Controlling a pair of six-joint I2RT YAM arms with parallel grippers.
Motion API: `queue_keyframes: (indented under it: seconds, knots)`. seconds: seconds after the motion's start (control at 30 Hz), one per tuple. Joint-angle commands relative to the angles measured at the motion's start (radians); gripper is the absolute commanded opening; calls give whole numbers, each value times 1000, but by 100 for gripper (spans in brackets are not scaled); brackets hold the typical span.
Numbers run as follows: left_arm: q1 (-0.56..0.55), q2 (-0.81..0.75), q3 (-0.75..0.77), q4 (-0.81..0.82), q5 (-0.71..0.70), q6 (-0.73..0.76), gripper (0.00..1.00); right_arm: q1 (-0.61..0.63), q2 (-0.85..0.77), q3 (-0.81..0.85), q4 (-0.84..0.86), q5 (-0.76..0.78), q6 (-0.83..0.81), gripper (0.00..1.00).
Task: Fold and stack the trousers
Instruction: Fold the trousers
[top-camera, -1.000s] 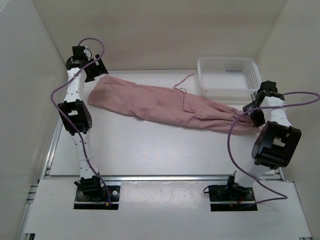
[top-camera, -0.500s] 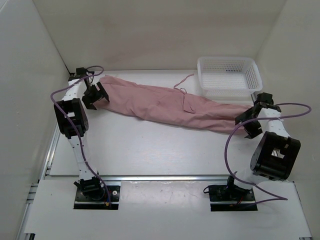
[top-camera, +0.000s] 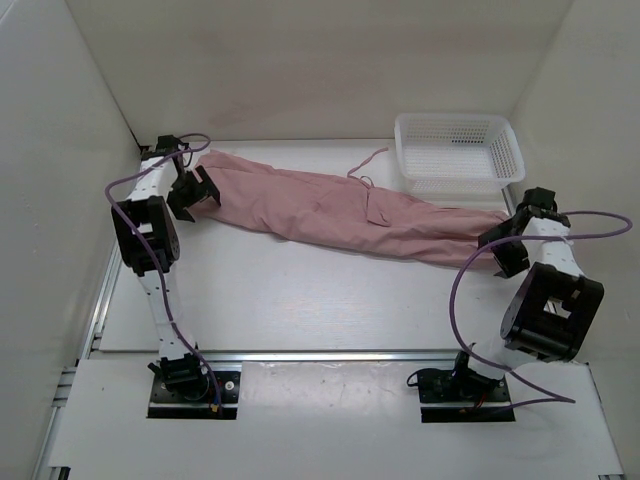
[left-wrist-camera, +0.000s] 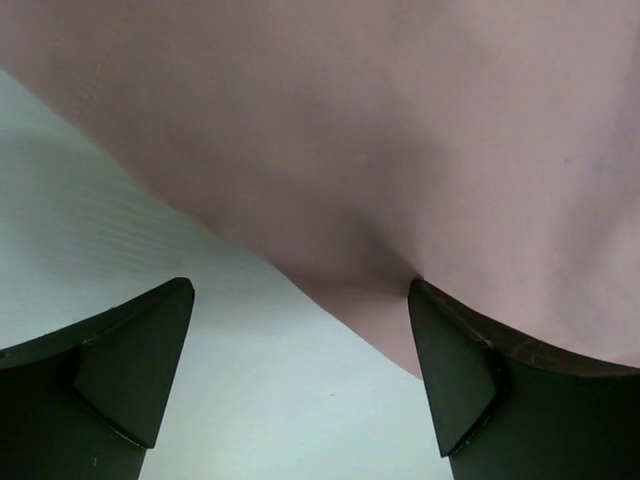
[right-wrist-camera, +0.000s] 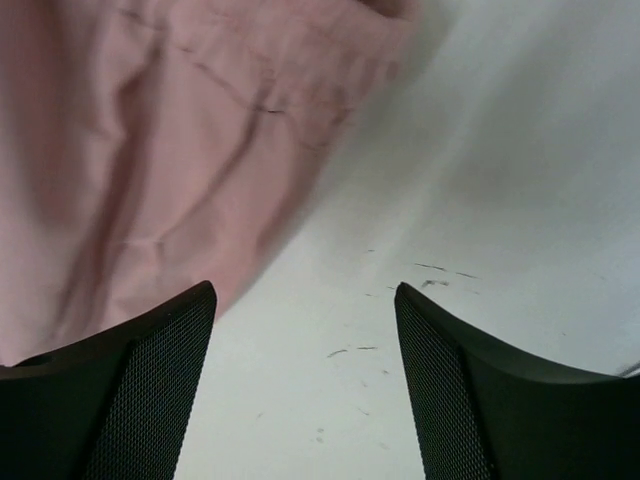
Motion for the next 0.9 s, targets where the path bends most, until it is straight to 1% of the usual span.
queue_keyframes:
  seconds: [0.0,0.1,0.2,0.23,0.27,0.3,0.33,0.37,0.4,0.43,0.47,0.53,0.57,0.6,0.63,0.7,0.73,0.8,0.83,0.87]
  knots:
    - [-1,24,79,-39,-7,-19,100,-33,22,-37,47,-55,7,77]
    - [-12,80,128,-39,2,-30,100,-33,91,-17,86,-66,16,77]
    - [-12,135,191,-39,47,-39,100,-33,171,22,124,-66,16,77]
    - [-12,158,208,-39,56,-39,98,-33,207,32,135,-66,16,77]
    - [-12,167,226,-39,56,-48,87,-33,224,43,153,-66,25,74]
    - [-12,176,263,-48,67,-48,73,-33,240,69,153,-66,25,72]
    - [-12,176,282,-48,67,-48,56,-33,266,80,153,-66,25,68]
    - [-12,192,302,-48,67,-48,23,-33,275,89,179,-66,25,57]
    - [-12,207,320,-48,76,-48,13,-33,275,98,179,-66,25,52]
    - [-12,207,357,-57,76,-48,10,-33,290,114,190,-66,25,46]
    - [-12,207,369,-68,76,-48,10,-33,303,123,190,-66,25,30]
    - [-12,207,380,-68,65,-48,10,-33,303,123,190,-66,25,16]
    - [-12,178,369,-68,65,-48,10,-33,303,123,179,-66,25,11]
    - [-12,161,357,-68,65,-48,10,-33,292,123,163,-66,25,4]
    - [-12,141,324,-68,56,-34,10,-33,275,111,153,-66,25,1]
    - [-3,79,273,-47,45,-21,10,-33,234,66,135,-66,16,1]
    - [-3,58,216,-47,29,-10,10,-33,215,43,123,-56,16,1]
    - [-3,-7,150,-33,7,-1,10,-33,154,-7,123,-56,7,1]
    - [6,-30,117,-22,-11,0,10,-33,133,-58,123,-56,7,1]
    - [6,-55,39,-4,-21,0,10,-33,113,-82,113,-47,-2,1]
